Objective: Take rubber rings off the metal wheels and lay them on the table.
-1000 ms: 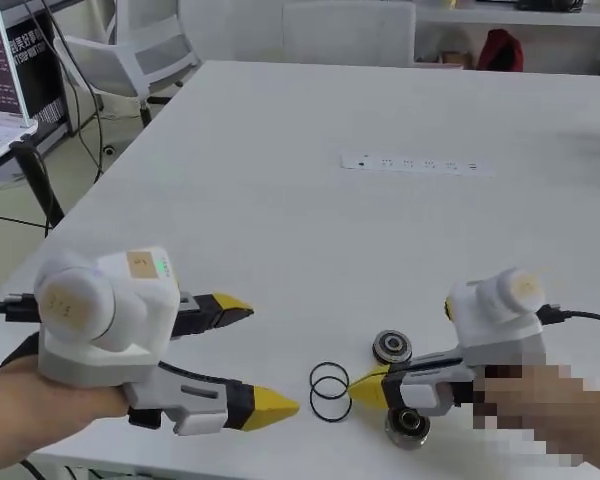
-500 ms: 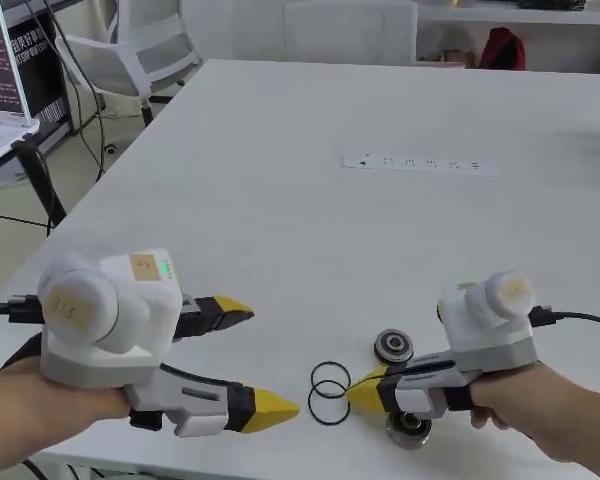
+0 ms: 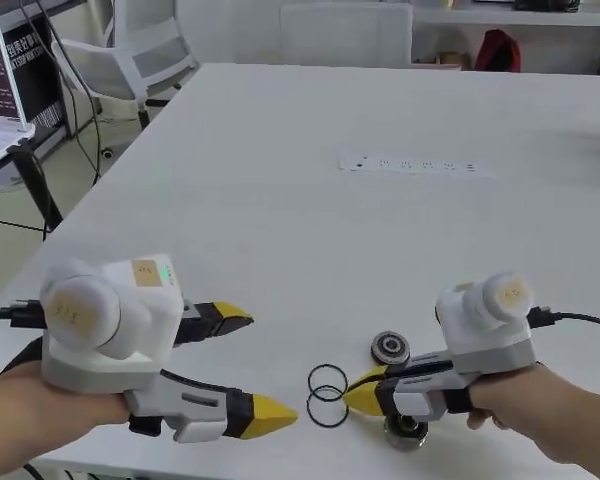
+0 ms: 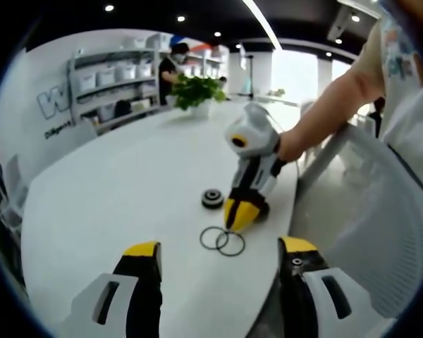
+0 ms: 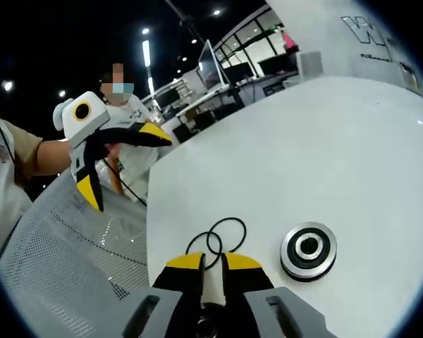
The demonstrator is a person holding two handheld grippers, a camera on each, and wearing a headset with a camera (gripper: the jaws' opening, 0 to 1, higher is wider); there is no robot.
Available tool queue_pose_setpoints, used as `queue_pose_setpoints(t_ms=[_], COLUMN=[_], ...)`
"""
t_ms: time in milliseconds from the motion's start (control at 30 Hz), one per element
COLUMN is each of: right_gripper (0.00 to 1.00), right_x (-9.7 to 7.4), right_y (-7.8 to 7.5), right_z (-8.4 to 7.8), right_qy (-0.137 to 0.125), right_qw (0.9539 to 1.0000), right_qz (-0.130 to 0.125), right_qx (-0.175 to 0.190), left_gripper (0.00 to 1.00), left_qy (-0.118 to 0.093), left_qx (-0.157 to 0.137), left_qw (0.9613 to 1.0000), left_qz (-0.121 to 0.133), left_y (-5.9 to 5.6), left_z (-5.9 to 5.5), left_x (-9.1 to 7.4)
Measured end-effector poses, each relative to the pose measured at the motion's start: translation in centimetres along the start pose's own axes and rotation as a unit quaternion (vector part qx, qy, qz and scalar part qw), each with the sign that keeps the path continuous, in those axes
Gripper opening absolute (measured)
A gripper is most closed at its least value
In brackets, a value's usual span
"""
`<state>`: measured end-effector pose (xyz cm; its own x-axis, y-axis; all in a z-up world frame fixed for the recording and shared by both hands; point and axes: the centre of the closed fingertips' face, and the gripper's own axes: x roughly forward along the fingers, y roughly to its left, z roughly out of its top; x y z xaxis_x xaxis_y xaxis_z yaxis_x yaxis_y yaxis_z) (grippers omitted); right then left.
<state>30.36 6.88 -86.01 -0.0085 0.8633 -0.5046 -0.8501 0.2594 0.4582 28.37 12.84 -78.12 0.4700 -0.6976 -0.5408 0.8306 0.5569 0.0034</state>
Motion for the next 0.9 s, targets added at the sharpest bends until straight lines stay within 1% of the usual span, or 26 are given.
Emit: queue_pose_setpoints(t_ms=[167, 400, 600, 767, 900], right_gripper=[0.1, 0.12, 0.14, 0.15, 0.16], right_x=[-0.5, -1.3, -2.5, -3.5, -4.0], right_y=[0.3, 0.3, 0.1, 0.0, -0.2], right_z=[0.4, 1.5, 3.0, 3.6, 4.0], right_qy=[-0.009, -0.031, -0.062, -0.081, -0.091], right_qw=[1.0, 0.9995, 0.998, 0.9965, 0.9955], right_qz=[0.003, 0.0, -0.007, -0.014, -0.018], right_qx=[0.0, 0.004, 0.014, 0.016, 0.019], left_gripper=[0.68, 0.68, 0.68, 0.67, 0.67], left_qy=[0.001, 0.001, 0.0, 0.001, -0.002], left_qx=[0.004, 0.005, 0.005, 0.007, 0.009], left_qw=[1.0, 1.0, 1.0, 1.0, 1.0], left_qz=[-0.003, -0.003, -0.001, -0.002, -0.003], left_y=[0.0, 0.1, 0.3, 0.5, 0.7], left_z=[0.2, 0.5, 0.7, 0.9, 1.2], left_x=[0.1, 0.2, 0.2, 0.4, 0.5])
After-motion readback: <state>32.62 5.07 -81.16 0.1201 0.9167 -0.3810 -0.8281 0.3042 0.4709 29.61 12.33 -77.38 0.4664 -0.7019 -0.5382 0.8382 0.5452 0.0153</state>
